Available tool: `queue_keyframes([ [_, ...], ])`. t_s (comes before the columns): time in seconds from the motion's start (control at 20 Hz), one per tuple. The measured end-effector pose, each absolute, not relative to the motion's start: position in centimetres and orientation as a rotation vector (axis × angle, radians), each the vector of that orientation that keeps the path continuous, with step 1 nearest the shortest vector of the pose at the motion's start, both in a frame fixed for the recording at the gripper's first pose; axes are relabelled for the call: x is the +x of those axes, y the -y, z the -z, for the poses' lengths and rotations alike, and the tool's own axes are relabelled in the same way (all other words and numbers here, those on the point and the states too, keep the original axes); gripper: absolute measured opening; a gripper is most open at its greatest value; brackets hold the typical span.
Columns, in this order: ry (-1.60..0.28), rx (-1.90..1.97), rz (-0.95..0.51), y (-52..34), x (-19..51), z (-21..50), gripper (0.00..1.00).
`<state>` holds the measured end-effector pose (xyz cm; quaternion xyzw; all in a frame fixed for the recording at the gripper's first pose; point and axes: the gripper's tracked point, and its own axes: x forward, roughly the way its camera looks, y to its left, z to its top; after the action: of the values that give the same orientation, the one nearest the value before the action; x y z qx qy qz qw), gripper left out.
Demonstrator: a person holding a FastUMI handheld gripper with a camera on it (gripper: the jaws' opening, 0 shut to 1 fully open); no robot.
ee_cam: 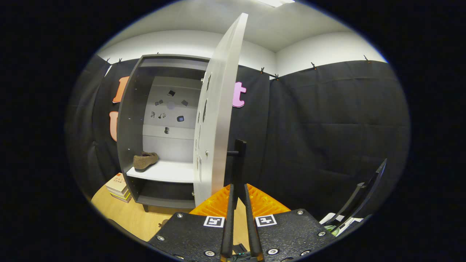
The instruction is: Open the shoe cabinet door, grab the shoes and put them into the shoe cabinet, then close the shoe cabinet door.
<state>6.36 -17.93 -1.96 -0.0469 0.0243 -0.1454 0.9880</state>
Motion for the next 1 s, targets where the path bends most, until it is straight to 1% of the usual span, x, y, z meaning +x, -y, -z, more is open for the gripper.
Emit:
queue_keyframes([
  [0.25,-0.059,-0.093,0.272,16.9,5.5,1.8,0.18],
  [0.7,-0.061,-0.081,0.236,11.7,3.4,2.5,0.19],
  [1.0,-0.099,0.002,0.112,4.6,3.1,7.0,0.20],
])
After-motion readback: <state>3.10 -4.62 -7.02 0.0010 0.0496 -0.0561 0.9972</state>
